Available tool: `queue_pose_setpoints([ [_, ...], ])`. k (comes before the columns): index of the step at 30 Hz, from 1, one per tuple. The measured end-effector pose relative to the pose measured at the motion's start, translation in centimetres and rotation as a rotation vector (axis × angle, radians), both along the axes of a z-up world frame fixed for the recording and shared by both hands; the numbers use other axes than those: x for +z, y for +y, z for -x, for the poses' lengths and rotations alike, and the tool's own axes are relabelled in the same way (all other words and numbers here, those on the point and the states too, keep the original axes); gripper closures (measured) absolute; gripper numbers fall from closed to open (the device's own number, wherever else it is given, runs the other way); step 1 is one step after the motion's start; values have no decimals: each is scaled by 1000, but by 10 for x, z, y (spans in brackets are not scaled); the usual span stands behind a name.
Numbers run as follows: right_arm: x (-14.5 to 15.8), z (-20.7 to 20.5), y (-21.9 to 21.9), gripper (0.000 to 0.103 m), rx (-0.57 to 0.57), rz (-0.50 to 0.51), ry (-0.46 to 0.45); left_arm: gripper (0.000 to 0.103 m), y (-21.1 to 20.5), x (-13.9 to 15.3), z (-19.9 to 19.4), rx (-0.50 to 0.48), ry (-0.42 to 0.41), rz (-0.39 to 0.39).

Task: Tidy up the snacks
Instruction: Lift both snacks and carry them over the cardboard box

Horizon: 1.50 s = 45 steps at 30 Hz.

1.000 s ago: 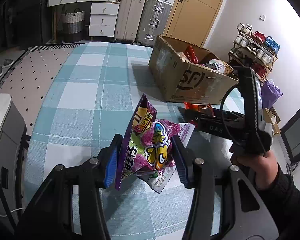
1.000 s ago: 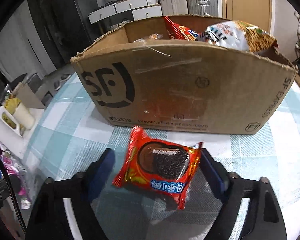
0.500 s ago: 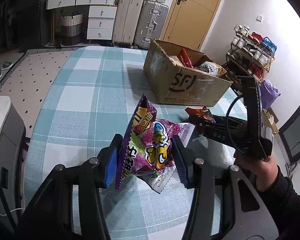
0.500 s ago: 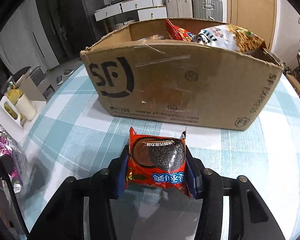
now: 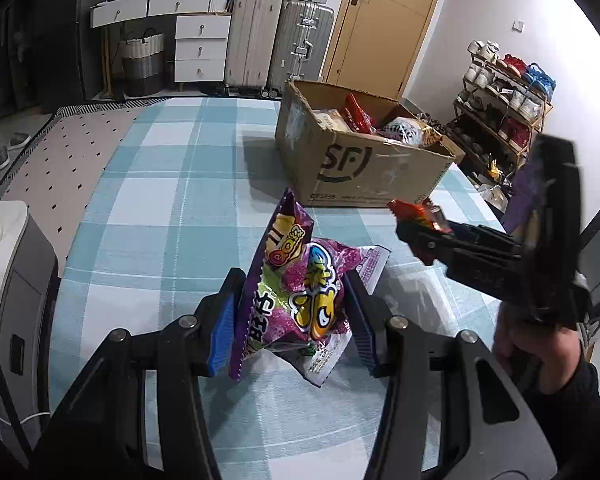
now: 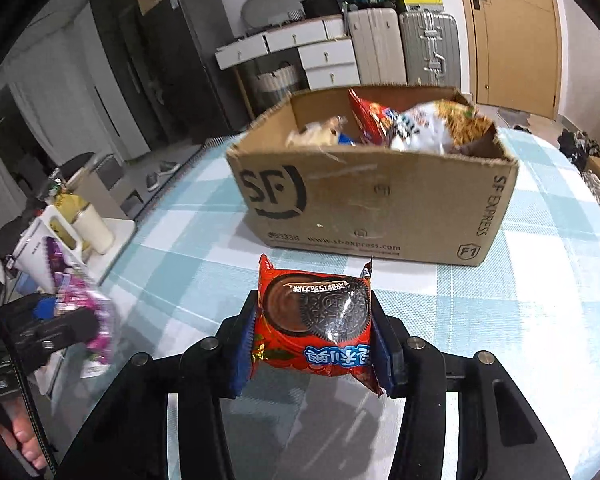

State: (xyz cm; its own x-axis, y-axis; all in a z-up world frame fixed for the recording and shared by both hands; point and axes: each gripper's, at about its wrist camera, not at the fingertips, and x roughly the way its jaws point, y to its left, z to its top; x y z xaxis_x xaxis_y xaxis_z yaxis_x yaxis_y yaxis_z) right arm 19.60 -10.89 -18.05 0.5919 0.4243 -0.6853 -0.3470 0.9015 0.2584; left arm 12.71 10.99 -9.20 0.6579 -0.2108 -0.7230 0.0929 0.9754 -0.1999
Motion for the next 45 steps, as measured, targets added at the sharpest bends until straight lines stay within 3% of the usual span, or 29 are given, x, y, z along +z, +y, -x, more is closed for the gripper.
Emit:
queue_pose_setpoints([
  [6,24,26,-22,55,9,-65,-30,56,-22,2,-4,-19,5,-5],
  [23,62,71,-58,55,54,-71,-106,56,-62,12,-53,-39,9,62],
  [35,100,38,-60,55,77,-81,-146,56,-68,48,-108,-68,-21,21],
  [45,123,-12,-53,55,98,-50,-173,56,-54,66,-177,-68,20,82],
])
